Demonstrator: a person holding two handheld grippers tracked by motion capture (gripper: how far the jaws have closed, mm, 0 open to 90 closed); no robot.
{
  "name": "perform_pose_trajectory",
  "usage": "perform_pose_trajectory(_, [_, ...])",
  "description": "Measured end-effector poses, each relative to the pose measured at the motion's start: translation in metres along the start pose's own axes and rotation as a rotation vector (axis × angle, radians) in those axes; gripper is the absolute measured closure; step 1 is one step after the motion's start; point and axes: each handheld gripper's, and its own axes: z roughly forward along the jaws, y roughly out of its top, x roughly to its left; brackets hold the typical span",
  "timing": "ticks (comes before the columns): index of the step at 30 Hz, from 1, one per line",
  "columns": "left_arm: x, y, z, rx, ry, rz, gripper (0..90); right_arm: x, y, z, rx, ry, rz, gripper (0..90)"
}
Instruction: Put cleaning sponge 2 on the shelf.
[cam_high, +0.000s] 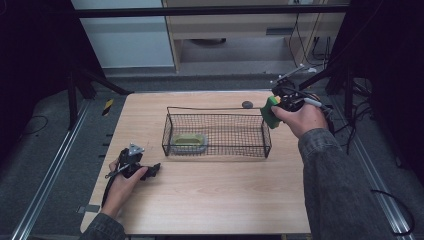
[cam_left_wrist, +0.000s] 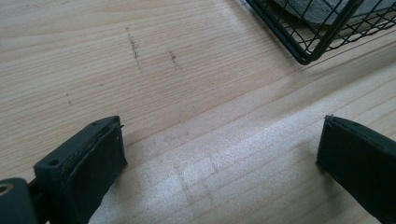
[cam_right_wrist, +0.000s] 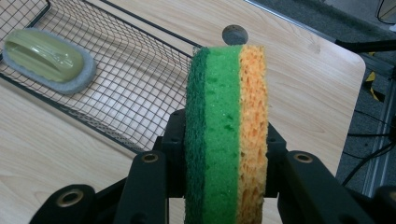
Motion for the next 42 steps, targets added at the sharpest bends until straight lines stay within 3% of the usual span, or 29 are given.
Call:
perform_pose_trajectory(16, [0.0, 0.001, 0.0, 0.001, -0.001, -0.001, 0.0, 0.006, 0.005, 0.024, 0.013, 0.0, -0.019, 64.6])
perform_pose_trajectory(42, [0.0, 0.001, 0.001, 0.001, -0.001, -0.002, 0.0, 0.002, -0.001, 0.09, 0.064, 0.027, -0.02, 64.4])
